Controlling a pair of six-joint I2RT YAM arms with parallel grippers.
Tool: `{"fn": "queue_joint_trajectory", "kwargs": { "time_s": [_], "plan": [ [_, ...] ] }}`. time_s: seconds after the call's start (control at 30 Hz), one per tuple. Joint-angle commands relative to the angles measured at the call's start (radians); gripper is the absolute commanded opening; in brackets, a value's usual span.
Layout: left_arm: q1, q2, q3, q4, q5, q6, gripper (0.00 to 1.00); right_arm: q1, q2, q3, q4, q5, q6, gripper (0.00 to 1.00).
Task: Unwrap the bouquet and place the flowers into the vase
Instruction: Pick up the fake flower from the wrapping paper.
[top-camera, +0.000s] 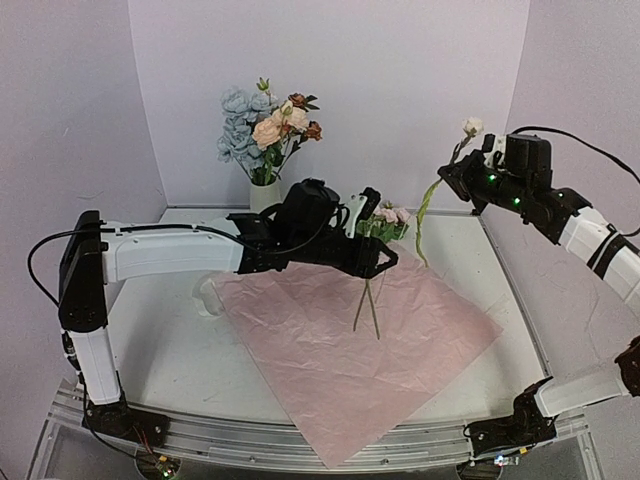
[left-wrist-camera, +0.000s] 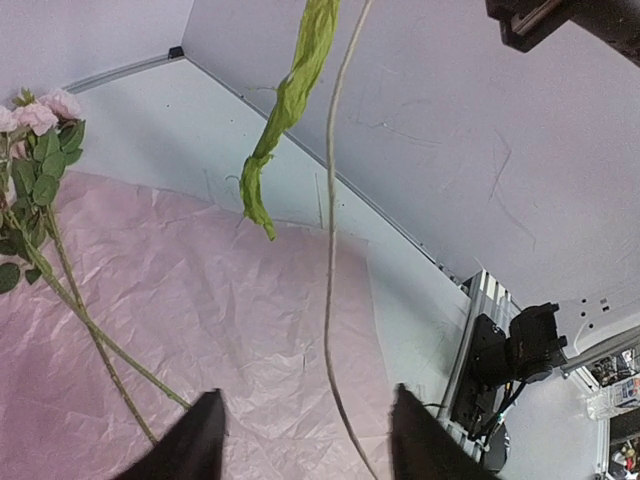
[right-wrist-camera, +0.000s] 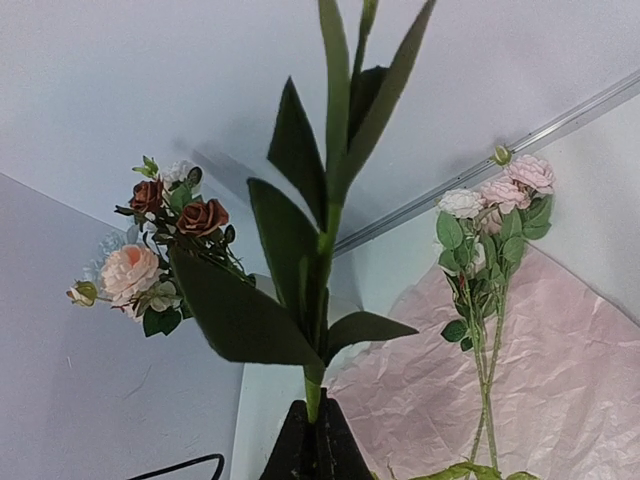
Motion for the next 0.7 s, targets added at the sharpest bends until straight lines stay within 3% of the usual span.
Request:
{"fn": "queue_joint_trajectory", "kwargs": {
  "time_s": [0.0, 0.17, 0.43, 0.67],
  "plan": [
    [-0.016, -0.066, -0.030, 0.022, -0.043, 0.012, 0.74, -0.006, 0.001, 0.045, 0.028, -0.020, -0.019, 0.00],
    [-0.027, -0.076, -0.040, 0.021, -0.001, -0.019, 0.78, -0.008, 0.005, 0.040, 0.028, -0.023, -0.027, 0.00],
    [-0.034, -0.076, -0.092, 0.003, 0.045, -0.091, 0.40, -0.007, 0.009, 0.030, 0.030, -0.020, -0.035, 0.00],
    [-0.042, -0.086, -0.110, -0.004, 0.062, -0.130, 0.33, -0.007, 0.015, 0.024, 0.032, -0.018, -0.043, 0.00]
  ]
}}
